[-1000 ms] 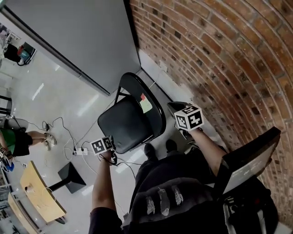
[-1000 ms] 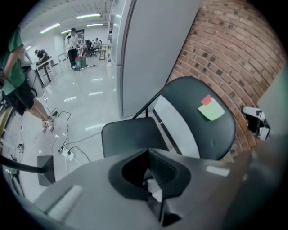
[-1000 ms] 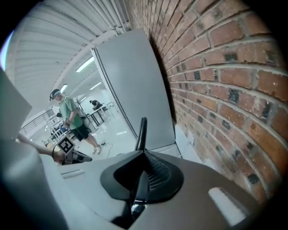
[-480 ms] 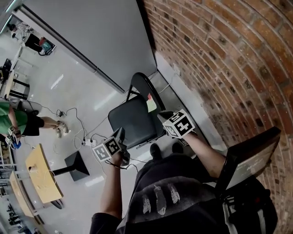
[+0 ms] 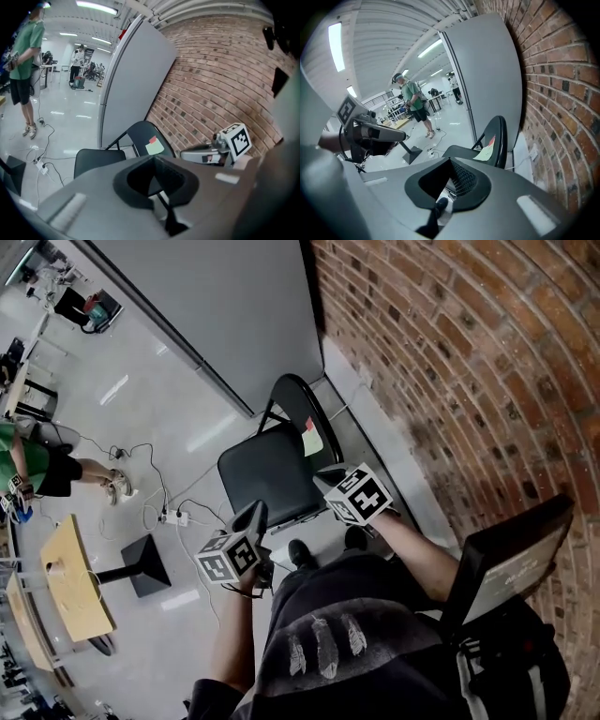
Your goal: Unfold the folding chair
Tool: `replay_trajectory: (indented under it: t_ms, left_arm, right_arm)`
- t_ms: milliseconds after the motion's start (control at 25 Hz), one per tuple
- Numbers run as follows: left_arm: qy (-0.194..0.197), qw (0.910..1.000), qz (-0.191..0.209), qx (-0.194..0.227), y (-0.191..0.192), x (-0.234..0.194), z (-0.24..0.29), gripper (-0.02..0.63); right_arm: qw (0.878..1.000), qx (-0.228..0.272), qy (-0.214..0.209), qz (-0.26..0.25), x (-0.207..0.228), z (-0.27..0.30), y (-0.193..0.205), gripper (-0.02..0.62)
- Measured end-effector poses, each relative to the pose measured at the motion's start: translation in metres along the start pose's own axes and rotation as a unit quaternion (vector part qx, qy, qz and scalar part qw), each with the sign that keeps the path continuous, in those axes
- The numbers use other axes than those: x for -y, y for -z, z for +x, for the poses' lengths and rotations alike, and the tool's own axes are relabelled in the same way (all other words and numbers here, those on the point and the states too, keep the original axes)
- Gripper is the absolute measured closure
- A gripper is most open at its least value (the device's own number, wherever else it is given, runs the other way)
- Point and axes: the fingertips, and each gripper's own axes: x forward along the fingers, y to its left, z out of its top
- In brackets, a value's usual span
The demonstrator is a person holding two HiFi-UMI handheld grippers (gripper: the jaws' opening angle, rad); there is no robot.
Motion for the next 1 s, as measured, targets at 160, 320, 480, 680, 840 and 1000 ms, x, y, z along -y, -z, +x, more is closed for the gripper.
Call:
replay_trajectory:
  t_ms: [160,320,480,680,840,1000]
  left_arm:
    - [0.021,0.9994,0.022,0.016,-0.014,-0.010,-0.014,0.606]
    - [0.038,0.9978,0.044,0.033,-0.026,-0.038,-0.042,0.606]
    - [0.046,0.9971,0.025,0.056,-0.038,-0.088,-0.072,0.606]
    - [0.056,0.9968,-0.003,0.057,-0.033,-0.130,-0.095,0.606]
    - [0.073,0.9958,-0.015,0.053,-0.029,-0.141,-0.106,0.606]
    - [0.089,0.9944,-0.028,0.049,-0.027,-0.145,-0.112,0.606]
  right_arm:
    - [1.000,-0.003,0.015,-0.025,-0.023,0.007,-0.017,0.594]
    - [0.999,-0.001,0.018,-0.044,-0.069,0.028,-0.043,0.594]
    - [0.997,0.005,0.008,-0.074,-0.129,0.059,-0.073,0.594]
    - [0.997,0.007,-0.006,-0.082,-0.181,0.085,-0.091,0.594]
    - [0.996,0.003,-0.015,-0.086,-0.206,0.094,-0.093,0.594]
    - [0.995,0.004,-0.027,-0.092,-0.222,0.096,-0.096,0.594]
